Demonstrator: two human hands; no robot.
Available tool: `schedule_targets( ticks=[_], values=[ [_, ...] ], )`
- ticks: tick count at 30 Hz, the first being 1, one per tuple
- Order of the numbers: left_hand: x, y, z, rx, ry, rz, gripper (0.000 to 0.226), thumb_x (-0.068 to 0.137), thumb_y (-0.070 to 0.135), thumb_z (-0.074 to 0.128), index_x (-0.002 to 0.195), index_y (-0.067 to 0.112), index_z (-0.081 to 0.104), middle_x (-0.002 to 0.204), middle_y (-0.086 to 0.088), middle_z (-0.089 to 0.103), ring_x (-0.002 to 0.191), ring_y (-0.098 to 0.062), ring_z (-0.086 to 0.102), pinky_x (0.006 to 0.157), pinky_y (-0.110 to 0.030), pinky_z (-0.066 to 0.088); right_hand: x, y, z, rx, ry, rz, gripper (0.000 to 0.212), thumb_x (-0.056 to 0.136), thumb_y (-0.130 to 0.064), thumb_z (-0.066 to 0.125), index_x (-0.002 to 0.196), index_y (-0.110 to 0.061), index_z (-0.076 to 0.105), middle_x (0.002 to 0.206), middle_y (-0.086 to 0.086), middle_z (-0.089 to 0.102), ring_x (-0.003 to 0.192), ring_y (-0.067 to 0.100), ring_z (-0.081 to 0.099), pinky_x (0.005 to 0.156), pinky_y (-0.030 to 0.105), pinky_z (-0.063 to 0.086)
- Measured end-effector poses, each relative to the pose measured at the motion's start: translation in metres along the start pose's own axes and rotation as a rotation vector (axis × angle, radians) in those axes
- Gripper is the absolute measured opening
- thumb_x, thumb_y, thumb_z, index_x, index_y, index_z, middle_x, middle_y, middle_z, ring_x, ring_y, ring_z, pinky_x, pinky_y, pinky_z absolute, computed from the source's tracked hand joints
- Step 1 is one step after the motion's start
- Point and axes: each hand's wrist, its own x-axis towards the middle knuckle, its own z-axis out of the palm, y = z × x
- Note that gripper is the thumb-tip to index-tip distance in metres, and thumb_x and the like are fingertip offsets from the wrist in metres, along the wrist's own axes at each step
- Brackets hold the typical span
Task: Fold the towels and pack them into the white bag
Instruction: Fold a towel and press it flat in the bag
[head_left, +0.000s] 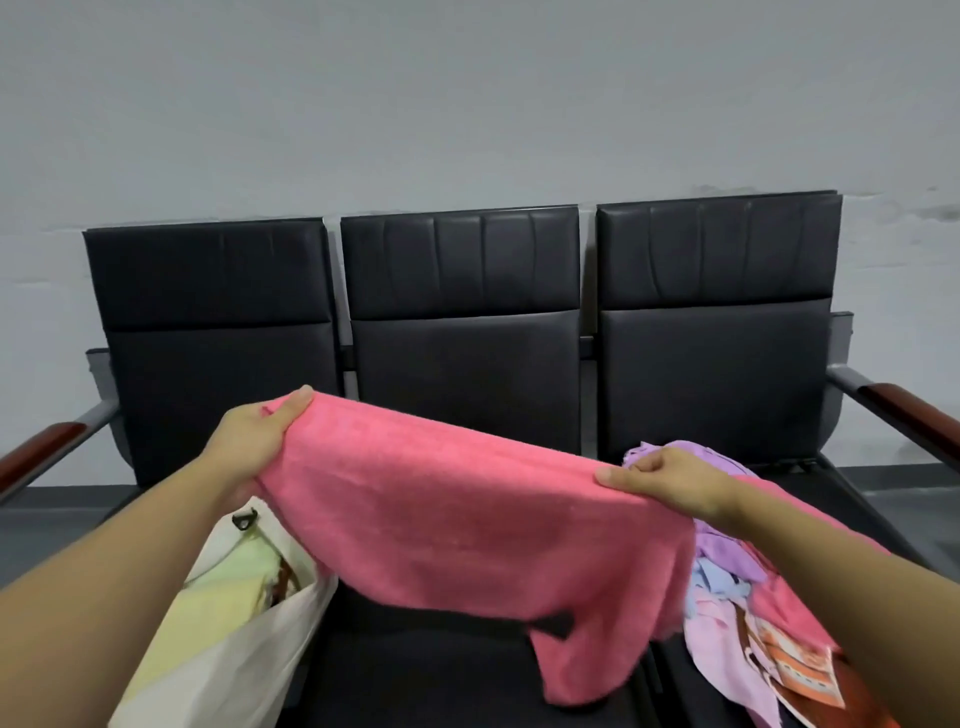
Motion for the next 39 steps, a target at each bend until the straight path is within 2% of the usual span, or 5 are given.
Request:
schedule_targets(
  ticks=[5,18,28,34,39],
  values=[
    [-0.004,-0.015,-0.022,-0.015,0.077,-0.044,0.032,0.087,0.056,0.073,0.093,0.025,0.075,0.099,-0.007,0.070,0.085,-0.038,0.067,0.061,-0.053,0.060,0.006,0.026,-0.020,-0.046,0.069,-0.013,0.081,0.048,-0.084,0.079,0.057,-0.009,0.050,0.102,0.001,0.076,0.114,0.020,0.067,0.109,0.048,0.045],
    [-0.008,-0.034,-0.027,0.016,0.221,0.053,0.028,0.096,0.043,0.067,0.086,0.017,0.070,0.099,-0.011,0.067,0.096,-0.031,0.059,0.084,-0.041,0.046,-0.004,0.007,-0.038,-0.817,0.147,0.120,0.040,0.085,-0.061,0.066,0.078,-0.022,0.072,0.085,0.000,0.070,0.079,0.023,0.065,0.071,0.034,0.052],
    [-0.015,-0.034,-0.032,-0.124,0.202,0.026,0.036,0.099,0.031,0.066,0.077,0.003,0.058,0.075,-0.008,0.055,0.068,-0.023,0.067,0.088,-0.041,0.057,-0.016,-0.009,-0.026,-0.427,0.542,0.079,0.036,0.101,-0.024,0.050,0.068,-0.011,0.053,0.085,0.016,0.063,0.081,0.036,0.059,0.068,0.034,0.037],
    [-0.030,-0.017,-0.029,-0.217,0.333,0.086,0.044,0.103,0.039,0.057,0.090,-0.002,0.061,0.084,-0.009,0.056,0.084,-0.026,0.063,0.084,-0.040,0.055,-0.030,-0.029,-0.020,-0.216,0.711,0.027,0.031,0.107,-0.038,0.037,0.098,-0.012,0.050,0.088,0.012,0.061,0.082,0.035,0.055,0.072,0.038,0.038],
    [-0.053,0.001,-0.028,-0.116,0.493,0.147,0.049,0.107,0.042,0.042,0.092,-0.001,0.059,0.082,-0.011,0.054,0.076,-0.028,0.050,0.072,-0.041,0.041,-0.052,-0.042,-0.020,-0.472,0.829,-0.080,0.036,0.107,-0.042,0.032,0.093,-0.013,0.047,0.074,0.007,0.059,0.078,0.039,0.058,0.061,0.040,0.038]
  ],
)
